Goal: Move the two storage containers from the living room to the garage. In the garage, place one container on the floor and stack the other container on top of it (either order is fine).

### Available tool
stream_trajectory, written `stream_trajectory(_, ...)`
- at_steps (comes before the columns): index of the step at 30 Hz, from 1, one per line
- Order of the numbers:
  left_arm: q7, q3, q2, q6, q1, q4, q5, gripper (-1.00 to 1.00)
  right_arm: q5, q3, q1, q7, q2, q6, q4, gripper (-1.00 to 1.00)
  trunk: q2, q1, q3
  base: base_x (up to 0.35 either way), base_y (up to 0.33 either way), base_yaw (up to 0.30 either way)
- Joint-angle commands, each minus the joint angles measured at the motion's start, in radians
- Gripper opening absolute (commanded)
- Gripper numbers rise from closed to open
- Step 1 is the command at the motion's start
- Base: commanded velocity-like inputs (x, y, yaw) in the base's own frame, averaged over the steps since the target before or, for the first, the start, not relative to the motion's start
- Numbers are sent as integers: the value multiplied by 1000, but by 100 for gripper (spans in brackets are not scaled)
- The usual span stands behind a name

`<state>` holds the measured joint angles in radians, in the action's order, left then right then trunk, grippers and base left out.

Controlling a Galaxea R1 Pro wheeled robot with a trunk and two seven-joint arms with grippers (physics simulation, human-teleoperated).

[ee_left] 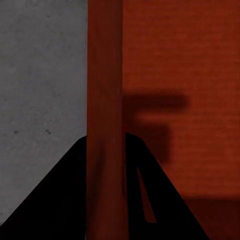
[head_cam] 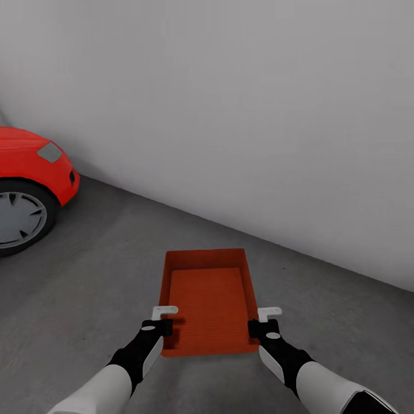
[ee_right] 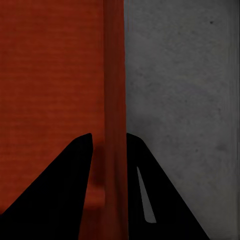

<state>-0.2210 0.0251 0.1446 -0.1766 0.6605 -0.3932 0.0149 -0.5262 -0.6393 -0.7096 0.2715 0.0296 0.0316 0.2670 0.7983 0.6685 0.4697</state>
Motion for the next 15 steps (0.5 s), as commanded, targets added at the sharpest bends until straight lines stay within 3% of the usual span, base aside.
stream_trajectory(1, -9, 1, -11, -9, -1, 0, 2, -100, 15, 91, -2, 5, -69, 5, 3, -100, 1, 0, 1, 0, 0, -272)
stream_trajectory(15, -9, 1, -11, -9, -1, 0, 3, -100, 15, 92, -2, 5, -69, 5, 3, -100, 1, 0, 1, 0, 0, -277)
